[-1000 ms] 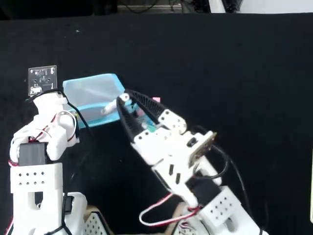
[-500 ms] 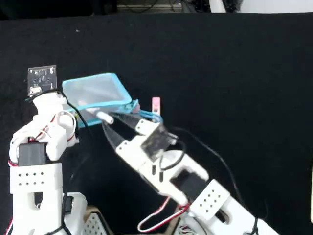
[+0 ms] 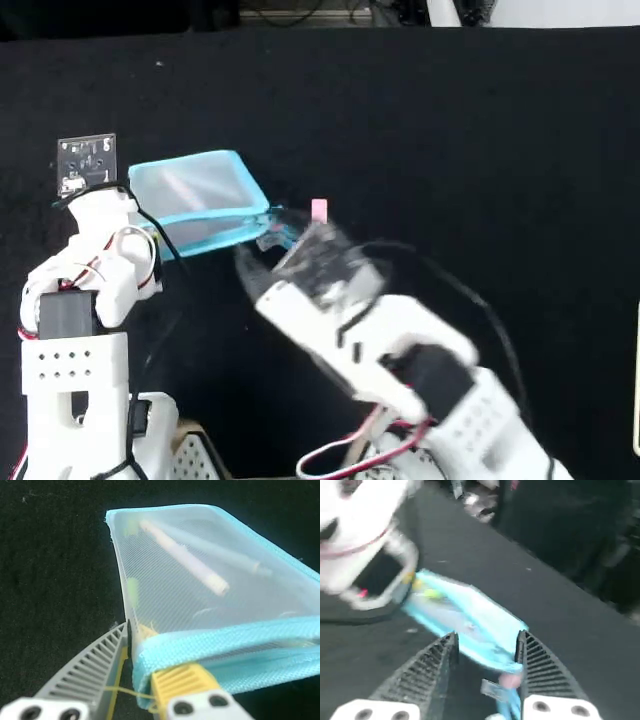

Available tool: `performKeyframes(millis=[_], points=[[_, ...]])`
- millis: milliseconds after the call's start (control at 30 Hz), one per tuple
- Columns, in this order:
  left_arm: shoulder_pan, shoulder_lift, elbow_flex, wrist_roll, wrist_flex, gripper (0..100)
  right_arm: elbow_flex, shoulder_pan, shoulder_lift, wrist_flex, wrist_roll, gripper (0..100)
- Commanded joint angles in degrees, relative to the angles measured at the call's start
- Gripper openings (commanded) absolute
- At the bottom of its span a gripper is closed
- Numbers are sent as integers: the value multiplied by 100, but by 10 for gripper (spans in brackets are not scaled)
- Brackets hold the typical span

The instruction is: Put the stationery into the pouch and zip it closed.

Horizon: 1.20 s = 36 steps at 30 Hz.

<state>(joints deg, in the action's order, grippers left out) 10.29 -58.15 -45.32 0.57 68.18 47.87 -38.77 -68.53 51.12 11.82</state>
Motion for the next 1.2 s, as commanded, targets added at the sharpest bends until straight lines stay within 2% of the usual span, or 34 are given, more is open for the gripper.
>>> performKeyframes(millis=[0, 133, 267, 433, 533, 600, 700, 767, 1000, 1167], points=[[-40, -70, 110, 62, -9, 30, -919, 1178, 259, 457, 35, 184], [-40, -70, 110, 62, -9, 30, -919, 2084, 1209, 615, -879, 187], [-40, -70, 110, 62, -9, 30, -989, 2637, 2607, 413, -1547, 187], [-40, -70, 110, 62, -9, 30, -998, 2699, 4426, -308, -2092, 185], [-40, -70, 101, 62, -9, 30, -980, 2673, 5121, -88, -2075, 186], [-40, -70, 101, 62, 0, 30, -963, 2664, 5323, 360, -1626, 187], [-40, -70, 101, 62, 0, 30, -945, 2699, 5393, 765, -229, 187], [-40, -70, 101, 62, 0, 30, -848, 2690, 5393, 791, 387, 187], [-40, -70, 101, 62, 0, 30, -462, 2532, 5446, 712, 1582, 185], [-40, -70, 101, 62, 0, 30, -57, 2497, 5446, 273, 1741, 184]])
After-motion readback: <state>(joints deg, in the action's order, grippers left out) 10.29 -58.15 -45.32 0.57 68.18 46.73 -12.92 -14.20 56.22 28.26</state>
